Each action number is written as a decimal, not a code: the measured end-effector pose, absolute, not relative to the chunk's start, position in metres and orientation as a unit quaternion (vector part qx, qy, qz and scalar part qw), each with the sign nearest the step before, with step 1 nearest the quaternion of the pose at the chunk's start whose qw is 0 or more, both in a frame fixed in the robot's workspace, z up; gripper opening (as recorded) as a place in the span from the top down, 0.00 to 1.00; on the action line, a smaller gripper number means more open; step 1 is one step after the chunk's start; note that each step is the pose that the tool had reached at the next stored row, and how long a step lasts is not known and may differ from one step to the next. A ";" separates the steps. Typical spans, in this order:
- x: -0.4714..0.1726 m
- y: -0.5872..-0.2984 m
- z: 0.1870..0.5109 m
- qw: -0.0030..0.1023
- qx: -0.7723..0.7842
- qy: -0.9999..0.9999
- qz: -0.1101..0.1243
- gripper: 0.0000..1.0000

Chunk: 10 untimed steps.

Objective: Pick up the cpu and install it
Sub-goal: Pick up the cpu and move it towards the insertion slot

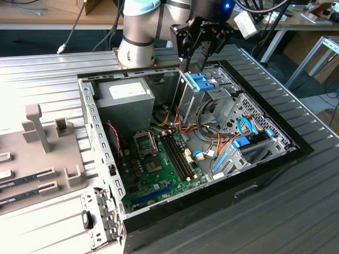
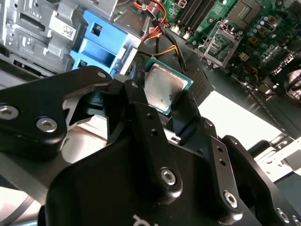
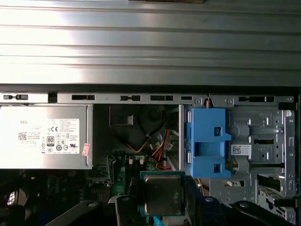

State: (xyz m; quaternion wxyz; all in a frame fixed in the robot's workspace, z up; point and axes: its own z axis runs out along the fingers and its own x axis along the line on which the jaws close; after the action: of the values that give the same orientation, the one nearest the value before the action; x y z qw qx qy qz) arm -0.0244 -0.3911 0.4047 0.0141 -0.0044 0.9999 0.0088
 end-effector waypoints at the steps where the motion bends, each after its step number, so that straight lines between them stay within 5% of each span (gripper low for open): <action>1: -0.023 -0.391 0.404 0.014 -0.004 1.000 0.009 0.53; 10: -0.009 -0.391 0.397 0.014 -0.004 1.000 0.009 0.53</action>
State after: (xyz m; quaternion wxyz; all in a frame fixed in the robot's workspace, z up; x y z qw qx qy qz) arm -0.0090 -0.3911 0.3973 0.0141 -0.0044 0.9999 0.0088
